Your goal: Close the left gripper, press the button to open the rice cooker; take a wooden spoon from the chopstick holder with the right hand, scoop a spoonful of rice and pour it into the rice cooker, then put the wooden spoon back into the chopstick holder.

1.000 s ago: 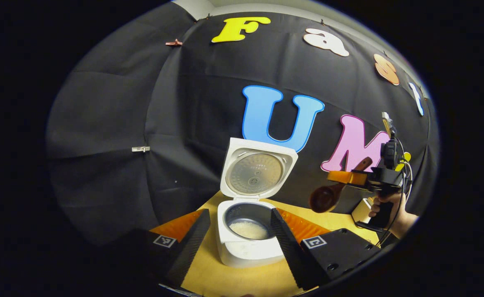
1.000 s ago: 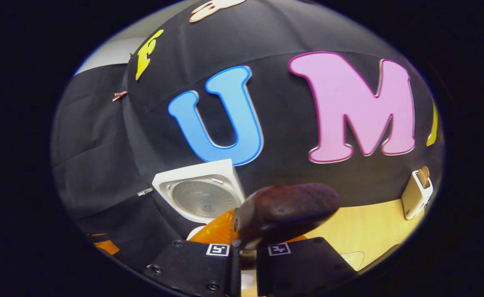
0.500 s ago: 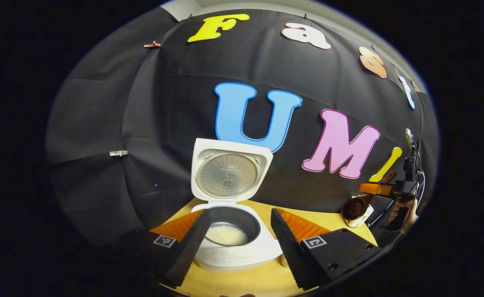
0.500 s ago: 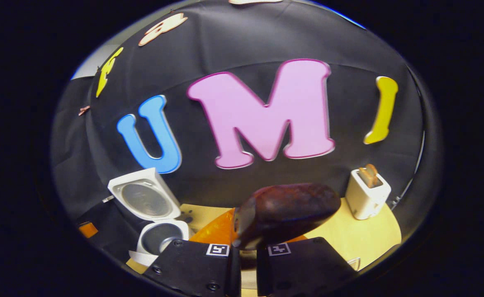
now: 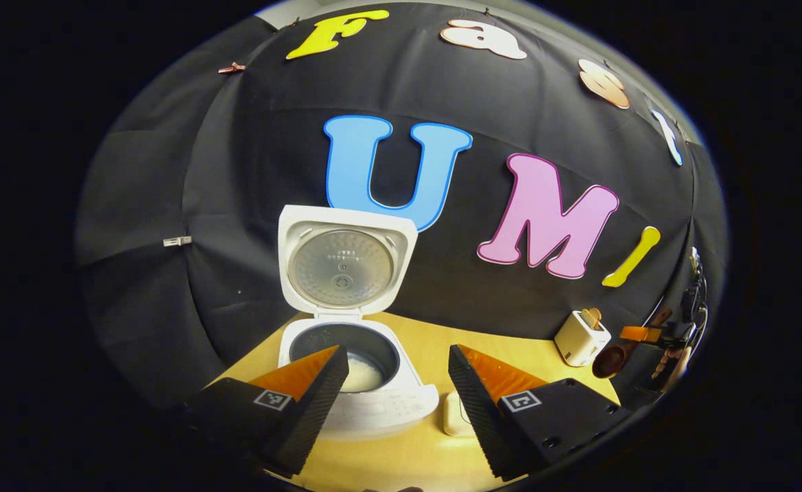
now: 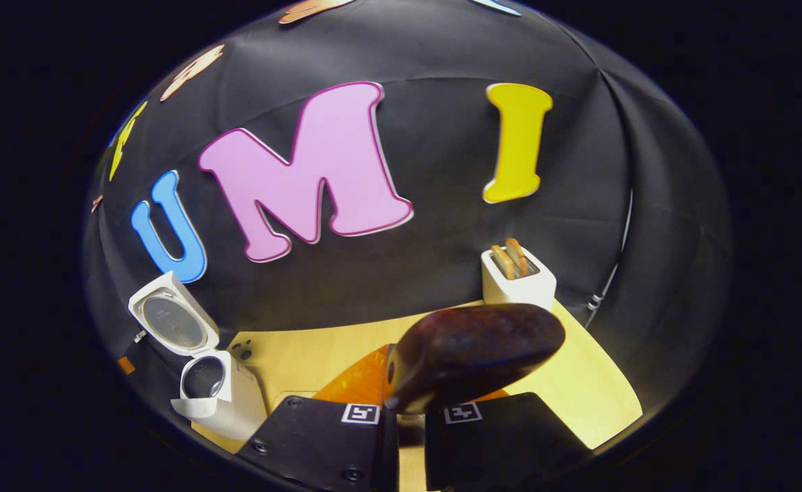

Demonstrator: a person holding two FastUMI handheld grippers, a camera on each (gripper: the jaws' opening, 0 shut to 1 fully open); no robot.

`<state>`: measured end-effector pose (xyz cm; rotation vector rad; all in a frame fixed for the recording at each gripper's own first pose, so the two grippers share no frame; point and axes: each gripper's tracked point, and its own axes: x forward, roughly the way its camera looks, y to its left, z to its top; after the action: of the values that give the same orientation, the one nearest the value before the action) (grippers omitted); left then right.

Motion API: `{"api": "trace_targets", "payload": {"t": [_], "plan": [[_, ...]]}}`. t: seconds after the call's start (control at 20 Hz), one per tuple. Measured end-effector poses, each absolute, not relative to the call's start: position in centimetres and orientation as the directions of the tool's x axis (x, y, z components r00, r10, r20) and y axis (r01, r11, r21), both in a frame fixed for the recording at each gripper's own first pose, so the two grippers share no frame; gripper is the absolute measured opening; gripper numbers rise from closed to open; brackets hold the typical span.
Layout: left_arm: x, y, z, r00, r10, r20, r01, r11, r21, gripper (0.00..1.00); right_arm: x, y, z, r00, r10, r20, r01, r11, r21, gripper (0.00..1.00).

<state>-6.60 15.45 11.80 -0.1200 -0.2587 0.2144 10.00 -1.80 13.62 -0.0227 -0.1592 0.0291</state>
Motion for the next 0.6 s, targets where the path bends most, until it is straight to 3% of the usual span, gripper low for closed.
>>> {"api": "trace_targets", "payload": {"t": [0.05,0.1,0.6], "plan": [[-6.4,15.0,11.5,0.946,0.227,0.23,-0.197,0.969,-0.15,0.91,10.2,-3.1,12.8,0.989,0.017,0.145,-0.015,1.0,-0.014,0.19],[-6.3,14.5,11.4,0.947,0.23,0.223,-0.199,0.968,-0.152,0.95,10.4,-4.3,12.0,0.991,0.004,0.13,-0.003,1.0,-0.006,0.19],[-5.9,11.3,11.4,0.933,0.293,0.208,-0.263,0.951,-0.159,0.95,13.7,-11.0,3.8,0.999,-0.041,-0.027,0.042,0.999,0.028,0.19]]}}
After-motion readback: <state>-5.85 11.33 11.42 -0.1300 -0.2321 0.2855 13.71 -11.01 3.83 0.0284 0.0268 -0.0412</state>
